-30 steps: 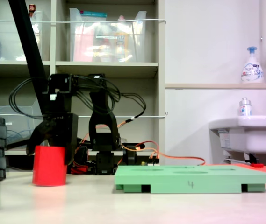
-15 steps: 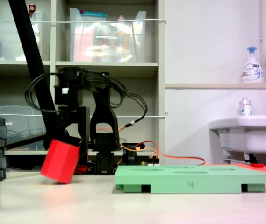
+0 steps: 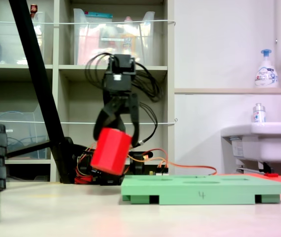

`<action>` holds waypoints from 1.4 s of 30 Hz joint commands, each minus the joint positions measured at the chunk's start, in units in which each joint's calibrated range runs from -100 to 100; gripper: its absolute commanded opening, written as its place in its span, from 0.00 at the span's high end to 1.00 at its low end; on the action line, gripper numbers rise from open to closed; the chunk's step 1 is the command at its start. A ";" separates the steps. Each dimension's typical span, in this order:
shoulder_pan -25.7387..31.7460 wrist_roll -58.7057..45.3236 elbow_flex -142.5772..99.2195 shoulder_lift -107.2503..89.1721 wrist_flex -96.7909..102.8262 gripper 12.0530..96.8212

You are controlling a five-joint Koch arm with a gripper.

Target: Put the octagonal pillar block into the corresponding hole

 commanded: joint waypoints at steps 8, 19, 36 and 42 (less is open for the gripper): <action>5.47 9.33 7.91 -0.32 -4.11 0.64; 5.96 11.53 8.50 3.73 5.90 0.64; 6.40 11.97 8.70 10.85 19.28 0.68; 7.23 11.92 8.70 10.02 18.32 0.68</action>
